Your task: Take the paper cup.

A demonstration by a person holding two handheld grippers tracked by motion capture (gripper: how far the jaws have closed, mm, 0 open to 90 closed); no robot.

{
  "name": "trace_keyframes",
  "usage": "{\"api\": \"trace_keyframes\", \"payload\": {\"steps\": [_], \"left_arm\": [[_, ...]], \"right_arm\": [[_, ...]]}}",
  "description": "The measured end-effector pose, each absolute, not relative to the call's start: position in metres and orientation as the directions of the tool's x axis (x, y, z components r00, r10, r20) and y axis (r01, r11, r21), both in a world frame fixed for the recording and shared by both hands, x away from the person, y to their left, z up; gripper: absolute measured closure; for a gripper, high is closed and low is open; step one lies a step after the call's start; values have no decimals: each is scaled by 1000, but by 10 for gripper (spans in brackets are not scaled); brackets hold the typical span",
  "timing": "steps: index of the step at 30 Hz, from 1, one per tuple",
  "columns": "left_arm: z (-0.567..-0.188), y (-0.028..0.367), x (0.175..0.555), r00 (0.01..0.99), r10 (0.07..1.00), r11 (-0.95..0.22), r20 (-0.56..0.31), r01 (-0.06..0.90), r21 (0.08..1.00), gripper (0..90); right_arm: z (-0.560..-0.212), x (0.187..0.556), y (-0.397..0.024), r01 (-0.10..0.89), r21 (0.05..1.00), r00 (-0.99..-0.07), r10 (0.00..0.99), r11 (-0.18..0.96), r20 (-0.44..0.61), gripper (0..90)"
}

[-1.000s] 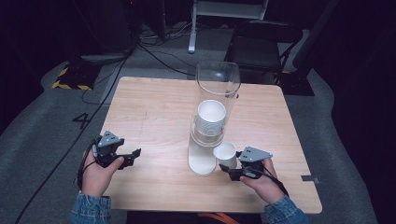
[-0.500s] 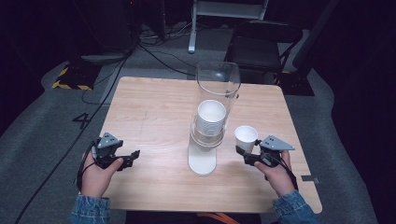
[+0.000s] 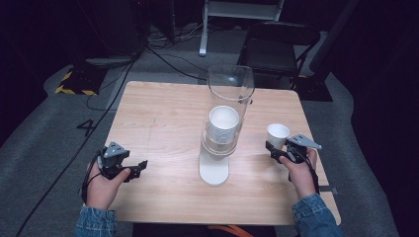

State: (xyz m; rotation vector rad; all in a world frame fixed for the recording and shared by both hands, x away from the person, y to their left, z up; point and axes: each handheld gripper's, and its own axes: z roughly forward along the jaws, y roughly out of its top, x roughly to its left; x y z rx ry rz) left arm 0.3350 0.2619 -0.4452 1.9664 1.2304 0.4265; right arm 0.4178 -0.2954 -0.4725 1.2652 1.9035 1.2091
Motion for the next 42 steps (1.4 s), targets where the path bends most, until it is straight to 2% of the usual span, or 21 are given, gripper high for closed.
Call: {"api": "trace_keyframes", "payload": {"steps": [8, 16, 27, 31, 34, 39, 42], "left_arm": [[-446, 261, 336, 484, 868, -246, -111, 615, 749, 214], [-447, 261, 336, 482, 868, -247, -115, 621, 744, 214], [-447, 261, 336, 483, 868, -246, -115, 620, 745, 214], [-446, 261, 335, 483, 868, -245, -117, 620, 745, 214], [-447, 261, 336, 486, 866, -248, -115, 619, 745, 213], [-446, 261, 336, 485, 866, -245, -120, 621, 744, 210], [-446, 261, 337, 484, 867, -243, -120, 620, 746, 208]], "right_arm": [[-483, 428, -301, 445, 880, -414, 909, 169, 35, 322], [-492, 432, -301, 527, 831, -407, 911, 177, 64, 321], [-495, 432, -297, 539, 815, -440, 896, 212, 58, 310], [-495, 431, -297, 539, 813, -443, 895, 219, 52, 262], [-496, 431, -297, 540, 812, -439, 897, 223, 45, 163], [-492, 428, -297, 523, 812, -461, 887, 259, 14, 160], [-486, 423, -298, 502, 831, -464, 885, 240, 24, 160]]}}
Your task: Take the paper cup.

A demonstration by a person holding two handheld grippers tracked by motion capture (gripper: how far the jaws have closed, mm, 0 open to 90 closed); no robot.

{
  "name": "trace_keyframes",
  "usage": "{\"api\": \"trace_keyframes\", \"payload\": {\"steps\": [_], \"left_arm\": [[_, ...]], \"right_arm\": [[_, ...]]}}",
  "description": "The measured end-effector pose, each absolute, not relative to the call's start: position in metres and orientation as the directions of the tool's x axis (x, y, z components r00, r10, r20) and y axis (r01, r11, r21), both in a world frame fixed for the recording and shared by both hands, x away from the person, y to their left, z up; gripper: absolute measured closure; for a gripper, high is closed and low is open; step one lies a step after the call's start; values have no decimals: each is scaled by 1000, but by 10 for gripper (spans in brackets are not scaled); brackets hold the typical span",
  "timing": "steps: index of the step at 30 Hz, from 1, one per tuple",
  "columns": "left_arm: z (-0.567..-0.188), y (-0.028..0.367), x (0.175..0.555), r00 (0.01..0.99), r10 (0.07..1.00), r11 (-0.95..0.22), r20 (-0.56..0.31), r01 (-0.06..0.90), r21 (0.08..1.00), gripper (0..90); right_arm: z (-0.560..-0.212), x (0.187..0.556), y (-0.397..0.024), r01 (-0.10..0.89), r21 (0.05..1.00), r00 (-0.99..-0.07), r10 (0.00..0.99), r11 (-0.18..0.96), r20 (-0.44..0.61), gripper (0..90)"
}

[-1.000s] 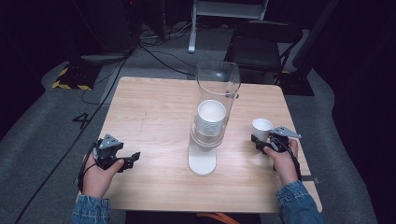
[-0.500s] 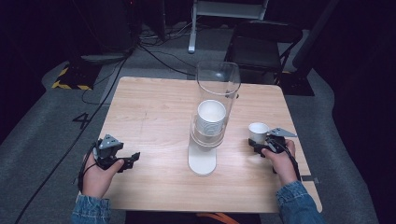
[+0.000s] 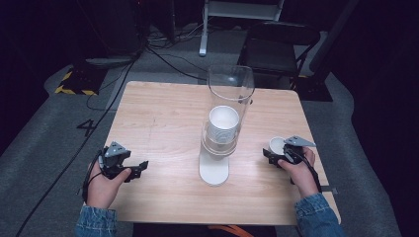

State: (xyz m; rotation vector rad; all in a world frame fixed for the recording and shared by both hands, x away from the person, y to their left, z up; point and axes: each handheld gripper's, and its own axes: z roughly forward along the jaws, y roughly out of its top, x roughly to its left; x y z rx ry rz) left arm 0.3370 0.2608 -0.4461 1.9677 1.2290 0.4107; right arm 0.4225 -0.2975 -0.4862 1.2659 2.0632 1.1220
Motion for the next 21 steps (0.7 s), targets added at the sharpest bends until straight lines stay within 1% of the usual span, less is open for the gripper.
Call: {"api": "trace_keyframes", "payload": {"steps": [6, 13, 18, 21], "left_arm": [[-445, 260, 338, 489, 864, -247, -117, 616, 748, 207], [-446, 259, 339, 491, 863, -247, -123, 620, 744, 206], [-446, 258, 340, 495, 861, -254, -118, 618, 744, 206], [-446, 257, 340, 493, 862, -251, -120, 620, 743, 206]], "right_arm": [[-475, 414, -302, 465, 854, -473, 881, 233, 17, 158], [-457, 403, -311, 410, 892, -483, 875, 192, 33, 157], [-455, 401, -313, 424, 887, -498, 865, 185, 57, 158], [-462, 404, -313, 450, 874, -493, 867, 184, 71, 159]]}}
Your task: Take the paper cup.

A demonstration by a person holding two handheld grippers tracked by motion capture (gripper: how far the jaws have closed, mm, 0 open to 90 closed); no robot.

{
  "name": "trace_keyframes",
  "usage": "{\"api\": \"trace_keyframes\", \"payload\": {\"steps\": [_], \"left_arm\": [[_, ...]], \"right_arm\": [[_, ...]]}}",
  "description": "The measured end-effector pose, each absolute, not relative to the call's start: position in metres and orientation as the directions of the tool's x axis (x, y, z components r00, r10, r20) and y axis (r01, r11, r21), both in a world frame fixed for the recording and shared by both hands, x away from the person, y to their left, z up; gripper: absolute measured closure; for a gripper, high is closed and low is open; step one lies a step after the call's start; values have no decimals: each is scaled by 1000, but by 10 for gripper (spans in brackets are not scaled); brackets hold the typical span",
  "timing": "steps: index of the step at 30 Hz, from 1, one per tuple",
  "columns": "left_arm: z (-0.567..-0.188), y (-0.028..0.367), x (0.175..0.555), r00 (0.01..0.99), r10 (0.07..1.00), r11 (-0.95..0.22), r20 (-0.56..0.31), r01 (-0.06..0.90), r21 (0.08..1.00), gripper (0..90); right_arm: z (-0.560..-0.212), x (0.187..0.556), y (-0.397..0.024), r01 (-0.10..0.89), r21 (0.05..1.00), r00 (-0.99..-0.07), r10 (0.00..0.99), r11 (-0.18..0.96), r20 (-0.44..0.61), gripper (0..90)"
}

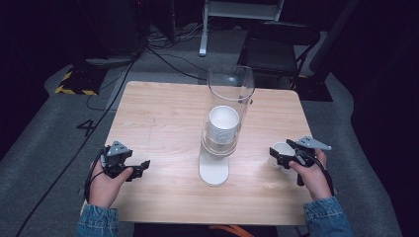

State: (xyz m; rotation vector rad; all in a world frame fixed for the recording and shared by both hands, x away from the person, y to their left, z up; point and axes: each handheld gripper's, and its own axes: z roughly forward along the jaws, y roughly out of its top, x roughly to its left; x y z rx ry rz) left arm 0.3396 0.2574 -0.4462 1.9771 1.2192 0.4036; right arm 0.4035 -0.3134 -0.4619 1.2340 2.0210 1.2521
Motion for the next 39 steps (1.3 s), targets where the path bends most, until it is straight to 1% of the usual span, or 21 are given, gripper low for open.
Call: {"api": "trace_keyframes", "payload": {"steps": [3, 5, 8, 10, 14, 17, 20, 22, 23, 25, 26, 28, 29, 32, 35, 37, 38, 39], "left_arm": [[-446, 259, 339, 490, 863, -248, -120, 619, 745, 207], [-445, 260, 339, 486, 865, -244, -120, 619, 747, 206], [-445, 260, 338, 488, 865, -246, -119, 618, 746, 206], [-445, 261, 338, 490, 864, -250, -117, 619, 745, 206], [-445, 259, 335, 493, 862, -251, -118, 618, 745, 207], [-444, 256, 331, 503, 854, -248, -133, 618, 746, 207], [-443, 252, 326, 517, 847, -264, -122, 609, 747, 207], [-443, 248, 321, 531, 840, -286, -110, 606, 742, 207], [-444, 246, 319, 535, 838, -291, -108, 606, 740, 207], [-446, 243, 310, 554, 826, -316, -99, 602, 733, 207], [-446, 243, 310, 554, 826, -316, -99, 602, 733, 207], [-449, 242, 303, 564, 821, -326, -95, 598, 733, 207], [-450, 242, 300, 568, 817, -331, -95, 599, 729, 207], [-455, 238, 291, 584, 806, -346, -97, 597, 724, 207], [-459, 234, 285, 606, 790, -365, -96, 590, 720, 207], [-462, 229, 280, 622, 778, -380, -91, 581, 720, 207], [-462, 229, 280, 622, 778, -380, -91, 581, 720, 207], [-464, 227, 277, 635, 767, -389, -95, 577, 718, 207]], "right_arm": [[-464, 404, -313, 453, 870, -493, 868, 197, 60, 159], [-460, 404, -312, 425, 882, -510, 859, 203, 48, 158], [-457, 402, -311, 407, 892, -511, 858, 198, 43, 158], [-449, 398, -312, 374, 905, -522, 853, 202, 25, 158], [-440, 391, -315, 354, 912, -528, 849, 207, 12, 158], [-426, 375, -323, 335, 918, -543, 840, 214, 2, 158], [-418, 364, -328, 327, 918, -563, 826, 227, -4, 157], [-407, 345, -335, 319, 916, -589, 808, 243, -10, 157], [-407, 345, -335, 319, 916, -589, 808, 243, -10, 157], [-403, 328, -342, 323, 911, -609, 793, 258, -8, 157], [-403, 328, -342, 323, 911, -609, 793, 258, -8, 157], [-404, 312, -347, 342, 898, -624, 781, 277, -3, 157], [-404, 312, -347, 342, 898, -624, 781, 277, -3, 157], [-410, 301, -349, 357, 884, -659, 752, 302, 9, 157], [-420, 294, -345, 375, 866, -697, 716, 331, 28, 158], [-432, 292, -337, 390, 842, -737, 675, 372, 44, 161], [-432, 292, -337, 390, 842, -737, 675, 372, 44, 161], [-439, 293, -332, 391, 824, -766, 641, 409, 46, 161]]}}
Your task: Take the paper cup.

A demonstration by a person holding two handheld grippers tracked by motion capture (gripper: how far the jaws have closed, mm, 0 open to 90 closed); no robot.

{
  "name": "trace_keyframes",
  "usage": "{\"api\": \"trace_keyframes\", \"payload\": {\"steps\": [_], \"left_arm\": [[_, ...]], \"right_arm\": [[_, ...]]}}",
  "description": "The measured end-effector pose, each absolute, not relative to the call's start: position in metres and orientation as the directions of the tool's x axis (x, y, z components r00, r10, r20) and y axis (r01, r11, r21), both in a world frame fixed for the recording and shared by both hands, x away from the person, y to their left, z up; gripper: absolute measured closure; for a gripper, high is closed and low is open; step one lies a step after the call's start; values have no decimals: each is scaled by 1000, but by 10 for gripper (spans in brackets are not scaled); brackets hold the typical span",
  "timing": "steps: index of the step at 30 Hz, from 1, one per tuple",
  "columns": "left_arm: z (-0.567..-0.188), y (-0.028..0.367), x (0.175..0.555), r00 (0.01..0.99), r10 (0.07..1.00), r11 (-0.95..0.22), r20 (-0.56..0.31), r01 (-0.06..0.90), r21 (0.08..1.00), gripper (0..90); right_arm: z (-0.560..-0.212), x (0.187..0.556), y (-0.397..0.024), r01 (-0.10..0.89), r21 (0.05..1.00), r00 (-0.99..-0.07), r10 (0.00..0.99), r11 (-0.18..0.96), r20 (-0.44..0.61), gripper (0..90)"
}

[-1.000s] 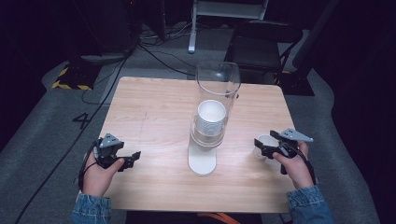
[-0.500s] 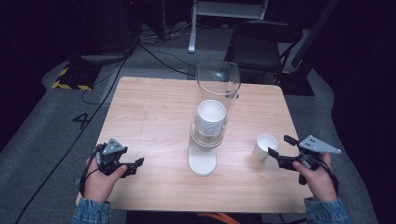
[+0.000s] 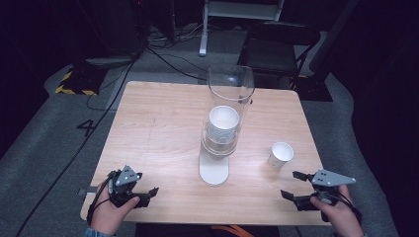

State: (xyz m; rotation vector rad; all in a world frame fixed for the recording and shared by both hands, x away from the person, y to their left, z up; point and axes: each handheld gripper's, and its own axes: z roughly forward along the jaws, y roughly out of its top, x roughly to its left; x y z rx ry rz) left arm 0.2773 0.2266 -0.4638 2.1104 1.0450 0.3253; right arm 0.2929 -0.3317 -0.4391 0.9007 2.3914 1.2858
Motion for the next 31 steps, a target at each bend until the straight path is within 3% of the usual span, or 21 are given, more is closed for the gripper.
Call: {"api": "trace_keyframes", "payload": {"steps": [7, 17, 31], "left_arm": [[-474, 226, 274, 640, 762, -402, -100, 588, 701, 207], [-487, 226, 276, 635, 763, -407, -118, 615, 676, 194], [-501, 234, 283, 605, 793, -407, -67, 609, 681, 156]], "right_arm": [[-465, 302, -314, 400, 795, -813, 578, 457, 77, 160], [-489, 317, -300, 392, 789, -797, 603, 474, 34, 164], [-505, 325, -295, 396, 742, -785, 619, 541, -32, 154]]}}
